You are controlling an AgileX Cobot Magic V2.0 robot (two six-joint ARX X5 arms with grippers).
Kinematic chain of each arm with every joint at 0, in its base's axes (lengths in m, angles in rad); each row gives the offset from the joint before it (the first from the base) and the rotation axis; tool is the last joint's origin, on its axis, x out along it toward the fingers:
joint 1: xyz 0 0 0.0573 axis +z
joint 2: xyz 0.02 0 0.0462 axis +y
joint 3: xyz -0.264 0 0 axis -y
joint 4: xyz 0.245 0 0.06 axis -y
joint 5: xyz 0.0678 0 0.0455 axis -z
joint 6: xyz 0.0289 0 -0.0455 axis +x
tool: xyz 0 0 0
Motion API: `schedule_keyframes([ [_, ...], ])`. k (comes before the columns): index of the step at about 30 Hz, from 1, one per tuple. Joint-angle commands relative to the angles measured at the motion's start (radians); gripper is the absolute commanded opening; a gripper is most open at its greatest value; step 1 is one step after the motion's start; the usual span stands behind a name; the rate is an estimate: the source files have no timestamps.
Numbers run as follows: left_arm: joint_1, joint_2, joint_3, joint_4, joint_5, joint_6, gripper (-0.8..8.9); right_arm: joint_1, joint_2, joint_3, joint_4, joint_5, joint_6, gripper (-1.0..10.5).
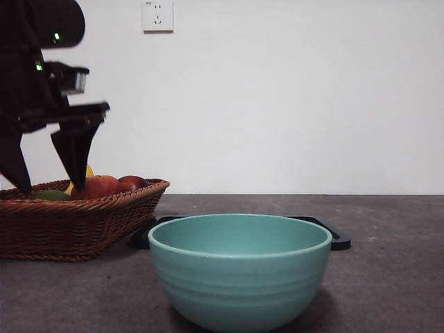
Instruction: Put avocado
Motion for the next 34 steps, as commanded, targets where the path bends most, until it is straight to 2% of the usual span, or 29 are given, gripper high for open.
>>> schedule_keyframes([
  [1,-0.005,0.046,0.024,0.010,-0.016,-0.003,3.82,0.004,0.007,0.016,0.010,0.000,-0.001,3.9],
  [10,-0.009,0.113,0.024,0.035,-0.017,-0.004,3.78,0.004,0.007,0.016,0.011,0.000,-0.001,3.9],
  [13,-0.010,0.118,0.024,0.035,-0.017,-0.004,3.45,0.004,0.007,0.016,0.013,0.000,-0.001,3.9],
  [19,-0.010,0.118,0.024,0.024,-0.017,-0.003,2.16,0.004,0.007,0.016,0.018,0.000,-0.001,3.9],
  [23,-0.013,0.117,0.025,0.019,-0.010,-0.004,1.81,0.004,0.007,0.016,0.018,0.000,-0.001,3.9],
  [34,-0.053,0.018,0.118,-0.031,0.030,-0.005,1.81,0.004,0.007,0.016,0.018,0.000,-0.001,3.9],
])
